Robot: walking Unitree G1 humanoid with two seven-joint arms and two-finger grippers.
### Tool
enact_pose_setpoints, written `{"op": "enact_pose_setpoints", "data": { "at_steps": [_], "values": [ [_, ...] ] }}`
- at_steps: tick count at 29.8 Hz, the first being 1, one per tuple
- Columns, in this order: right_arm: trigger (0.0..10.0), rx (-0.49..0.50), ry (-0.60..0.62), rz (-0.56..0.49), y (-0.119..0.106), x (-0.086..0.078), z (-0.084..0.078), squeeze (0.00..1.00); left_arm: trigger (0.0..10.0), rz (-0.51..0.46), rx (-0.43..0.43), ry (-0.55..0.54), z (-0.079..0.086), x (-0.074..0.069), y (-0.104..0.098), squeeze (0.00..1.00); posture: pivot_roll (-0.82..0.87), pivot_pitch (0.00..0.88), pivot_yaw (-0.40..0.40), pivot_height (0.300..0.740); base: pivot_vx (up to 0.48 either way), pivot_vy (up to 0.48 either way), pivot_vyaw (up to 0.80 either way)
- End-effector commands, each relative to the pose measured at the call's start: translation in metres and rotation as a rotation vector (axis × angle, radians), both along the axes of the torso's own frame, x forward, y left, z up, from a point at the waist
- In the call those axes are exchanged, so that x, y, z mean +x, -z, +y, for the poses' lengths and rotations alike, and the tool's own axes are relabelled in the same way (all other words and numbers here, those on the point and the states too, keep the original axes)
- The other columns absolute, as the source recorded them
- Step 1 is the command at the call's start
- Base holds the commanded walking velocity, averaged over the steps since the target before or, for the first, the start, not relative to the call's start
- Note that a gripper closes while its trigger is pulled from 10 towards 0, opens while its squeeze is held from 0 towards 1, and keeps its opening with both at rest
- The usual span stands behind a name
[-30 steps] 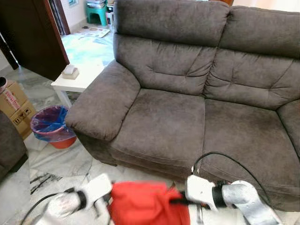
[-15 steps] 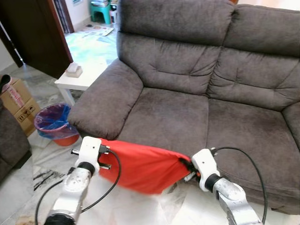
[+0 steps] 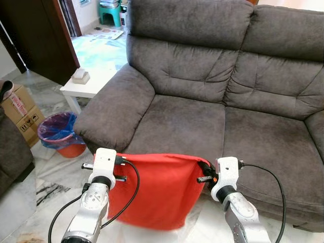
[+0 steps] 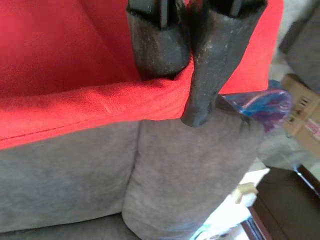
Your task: Move the pillow to the sofa from floor
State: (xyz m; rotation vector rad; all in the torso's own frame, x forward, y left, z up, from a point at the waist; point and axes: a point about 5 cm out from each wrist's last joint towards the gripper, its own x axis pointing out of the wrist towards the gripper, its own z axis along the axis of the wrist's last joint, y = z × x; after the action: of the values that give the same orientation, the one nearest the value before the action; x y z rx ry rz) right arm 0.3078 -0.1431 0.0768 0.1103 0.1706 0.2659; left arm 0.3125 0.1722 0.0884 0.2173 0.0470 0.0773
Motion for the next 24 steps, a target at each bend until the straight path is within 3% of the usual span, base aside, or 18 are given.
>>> {"op": "enact_pose_setpoints", "data": {
  "at_steps": [1,4,22,24],
  "values": [
    [10.0,0.043,0.049,-0.069,-0.017,0.003,-0.007,0.00,10.0,-0.136,0.049,-0.010,0.003,0.007,-0.028,0.00,0.15,0.126,-0.018,0.740,0.000,0.000,0.00],
    [10.0,0.080,0.059,-0.090,-0.019,0.000,-0.005,0.00,10.0,-0.163,0.113,0.033,-0.003,0.007,-0.032,0.00,0.15,0.110,-0.014,0.740,0.000,0.000,0.00],
    [10.0,0.071,0.135,-0.092,-0.015,-0.005,-0.016,0.00,10.0,-0.157,0.092,0.034,-0.008,0.002,-0.025,0.00,0.14,0.055,-0.025,0.740,0.000,0.000,0.00],
    [10.0,0.079,0.134,-0.077,-0.013,-0.005,-0.016,0.00,10.0,-0.154,0.091,0.032,-0.008,0.002,-0.024,0.00,0.14,0.052,-0.026,0.740,0.000,0.000,-0.80]
  ]
}}
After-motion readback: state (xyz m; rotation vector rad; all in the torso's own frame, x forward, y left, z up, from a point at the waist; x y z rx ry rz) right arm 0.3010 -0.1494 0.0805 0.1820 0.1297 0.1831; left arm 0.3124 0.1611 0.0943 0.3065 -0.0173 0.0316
